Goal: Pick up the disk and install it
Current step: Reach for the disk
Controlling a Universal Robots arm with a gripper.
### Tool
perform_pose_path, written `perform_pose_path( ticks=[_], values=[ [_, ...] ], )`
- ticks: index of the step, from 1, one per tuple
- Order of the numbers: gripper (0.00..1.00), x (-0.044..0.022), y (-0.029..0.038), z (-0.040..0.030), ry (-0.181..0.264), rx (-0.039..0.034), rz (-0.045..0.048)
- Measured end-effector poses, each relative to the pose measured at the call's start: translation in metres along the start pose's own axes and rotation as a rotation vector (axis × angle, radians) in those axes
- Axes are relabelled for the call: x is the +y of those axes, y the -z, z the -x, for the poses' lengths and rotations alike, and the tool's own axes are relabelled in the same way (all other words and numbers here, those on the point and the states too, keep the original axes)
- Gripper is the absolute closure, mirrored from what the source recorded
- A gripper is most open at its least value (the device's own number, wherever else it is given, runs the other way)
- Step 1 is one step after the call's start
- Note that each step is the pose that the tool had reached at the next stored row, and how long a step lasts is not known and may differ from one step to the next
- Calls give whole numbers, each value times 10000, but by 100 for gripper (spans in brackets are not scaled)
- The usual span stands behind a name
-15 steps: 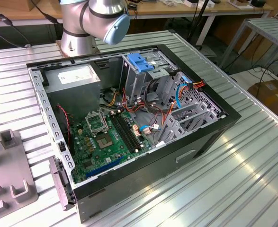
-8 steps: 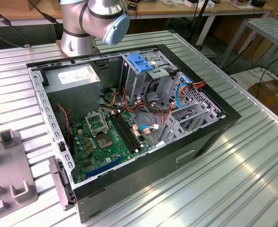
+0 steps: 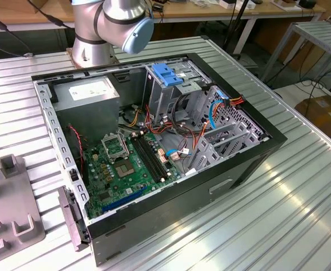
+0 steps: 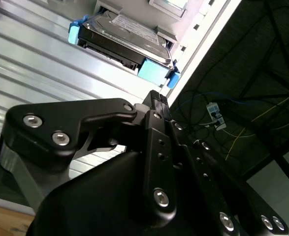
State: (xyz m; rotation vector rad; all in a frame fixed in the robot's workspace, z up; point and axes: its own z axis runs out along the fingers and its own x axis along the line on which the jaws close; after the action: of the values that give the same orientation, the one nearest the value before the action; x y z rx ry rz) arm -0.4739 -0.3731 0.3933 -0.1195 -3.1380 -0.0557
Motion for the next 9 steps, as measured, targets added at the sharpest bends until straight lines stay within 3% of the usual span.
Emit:
perform_pose_path(
  ticks=[9],
  values=[
    [90,0,0,-5,0,-1,1]
  ],
)
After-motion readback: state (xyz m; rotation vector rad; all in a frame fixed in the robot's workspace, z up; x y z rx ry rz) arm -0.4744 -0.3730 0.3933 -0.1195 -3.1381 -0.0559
